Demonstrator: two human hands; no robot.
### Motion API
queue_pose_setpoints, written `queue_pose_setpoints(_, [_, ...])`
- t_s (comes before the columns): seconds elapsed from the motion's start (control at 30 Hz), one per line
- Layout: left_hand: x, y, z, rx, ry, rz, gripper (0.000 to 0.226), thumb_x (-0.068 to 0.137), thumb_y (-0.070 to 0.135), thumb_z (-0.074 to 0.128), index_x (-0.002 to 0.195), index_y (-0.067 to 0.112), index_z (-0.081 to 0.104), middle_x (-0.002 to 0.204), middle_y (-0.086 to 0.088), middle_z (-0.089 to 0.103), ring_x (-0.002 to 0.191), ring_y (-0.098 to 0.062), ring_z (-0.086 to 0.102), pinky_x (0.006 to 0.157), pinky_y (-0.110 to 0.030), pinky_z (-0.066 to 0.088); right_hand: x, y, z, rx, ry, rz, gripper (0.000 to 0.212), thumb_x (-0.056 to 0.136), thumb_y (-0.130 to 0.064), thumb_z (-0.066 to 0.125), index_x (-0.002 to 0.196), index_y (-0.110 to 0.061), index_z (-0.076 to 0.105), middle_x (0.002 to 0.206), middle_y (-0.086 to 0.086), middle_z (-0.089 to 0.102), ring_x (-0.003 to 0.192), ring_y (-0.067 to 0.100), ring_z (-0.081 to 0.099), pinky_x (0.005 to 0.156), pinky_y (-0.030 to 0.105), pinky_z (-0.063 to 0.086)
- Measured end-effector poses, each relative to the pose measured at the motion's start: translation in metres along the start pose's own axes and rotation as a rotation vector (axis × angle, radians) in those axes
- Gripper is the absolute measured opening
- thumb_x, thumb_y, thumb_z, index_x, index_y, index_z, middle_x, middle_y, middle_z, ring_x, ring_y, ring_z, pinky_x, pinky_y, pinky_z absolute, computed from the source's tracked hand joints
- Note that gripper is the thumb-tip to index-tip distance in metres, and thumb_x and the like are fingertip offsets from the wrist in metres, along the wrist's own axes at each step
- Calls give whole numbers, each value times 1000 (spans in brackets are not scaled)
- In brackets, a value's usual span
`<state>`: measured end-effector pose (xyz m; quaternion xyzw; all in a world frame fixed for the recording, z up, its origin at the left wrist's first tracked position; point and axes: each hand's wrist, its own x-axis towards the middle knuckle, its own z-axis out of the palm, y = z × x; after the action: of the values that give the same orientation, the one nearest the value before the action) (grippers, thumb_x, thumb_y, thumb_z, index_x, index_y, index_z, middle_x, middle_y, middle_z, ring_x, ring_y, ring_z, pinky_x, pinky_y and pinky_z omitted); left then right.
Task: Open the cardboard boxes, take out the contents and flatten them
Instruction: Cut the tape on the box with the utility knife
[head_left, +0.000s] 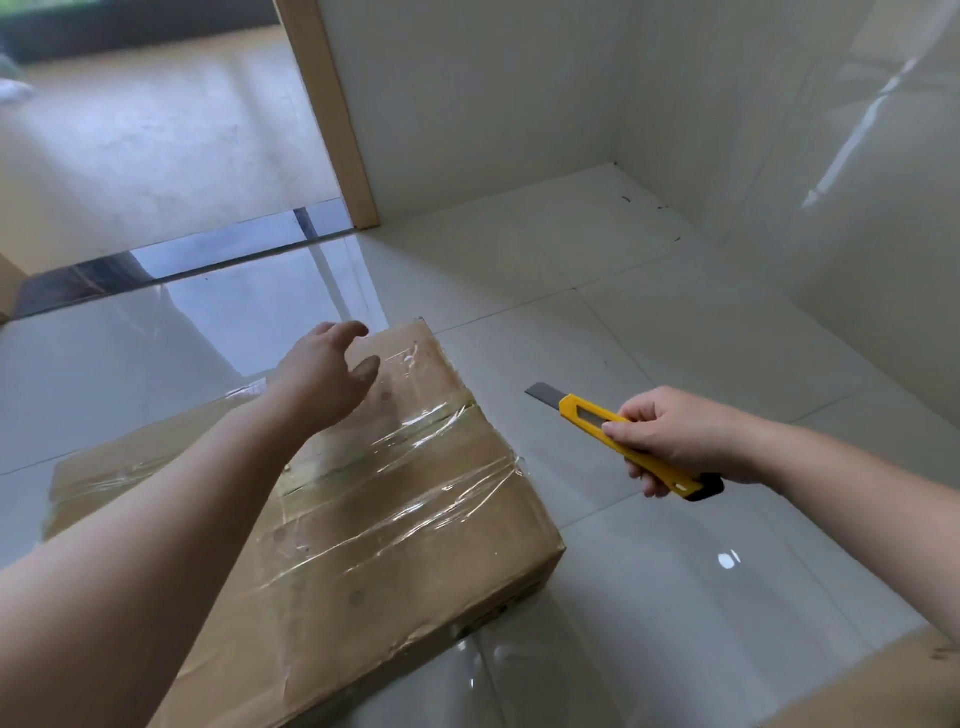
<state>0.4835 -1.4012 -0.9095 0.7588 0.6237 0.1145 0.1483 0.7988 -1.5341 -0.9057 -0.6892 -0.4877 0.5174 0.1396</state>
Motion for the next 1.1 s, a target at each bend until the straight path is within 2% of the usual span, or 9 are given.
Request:
queue_pose_setpoints(0.1, [-13,-29,-4,92,-126,-109,68,86,50,58,141,13,39,144,-14,40,128,-34,41,106,-43,34,-2,-7,19,-6,-2,-40,24,100,-26,48,89,-4,52,71,13,60,50,22,57,54,33,52])
queue_pose_setpoints(0.2, [-31,-34,-2,193,-189,95,73,84,58,56,143,21,37,151,-5,30,137,-29,31,113,-44,27,0,-18,27,-152,43,-140,16,97,-25,53,92,-11,57,70,6,62,50,18,56,50,32,48])
queue_pose_setpoints(0.37, [-28,11,-16,-62,35,408,15,88,21,64,100,15,68,94,-1,66,85,-20,62,81,-35,53,-4,-48,17,-97,117,-164,20,90,-4,50,104,-13,61,78,10,65,55,18,59,52,28,47])
queue_pose_setpoints(0.43, [-27,44,-26,-240,-9,206,20,92,21,58,81,7,67,69,-3,65,62,-20,60,62,-31,53,-5,-59,25,-25,142,-162,20,89,-1,45,104,-3,58,81,12,63,55,18,57,50,24,45])
queue_pose_setpoints(0.5, [-34,76,-27,-518,-326,-97,36,96,31,53,79,1,66,64,-8,65,54,-20,60,54,-28,54,-5,-66,41,-14,194,-199,18,89,-1,43,102,0,55,83,16,62,57,21,58,51,29,47])
queue_pose_setpoints(0.6, [-48,94,-13,-581,-651,-163,49,96,42,49,90,-4,64,74,-15,68,61,-23,63,65,-34,58,-5,-72,63,-91,262,-305,28,90,-8,46,116,-13,54,95,10,63,82,29,65,73,41,56])
queue_pose_setpoints(0.83, [-57,116,12,-1067,-608,-435,47,95,48,48,101,4,65,74,-9,61,67,-23,61,65,-33,54,2,-81,87,-82,268,-346,33,87,-12,52,120,-12,51,115,11,50,101,27,57,86,35,48])
queue_pose_setpoints(0.97, [-44,101,10,-851,-406,-407,32,99,36,43,101,9,60,78,-10,61,73,-27,61,73,-37,53,-7,-79,94,-76,115,-453,33,87,-28,63,118,-18,57,117,1,50,100,14,59,88,29,50])
queue_pose_setpoints(1.1, [-39,63,-15,-261,-288,71,24,101,33,37,102,15,53,85,-7,62,72,-24,60,70,-41,53,-17,-61,91,-511,167,-449,53,90,-46,52,134,-17,49,137,3,42,124,21,46,103,31,40])
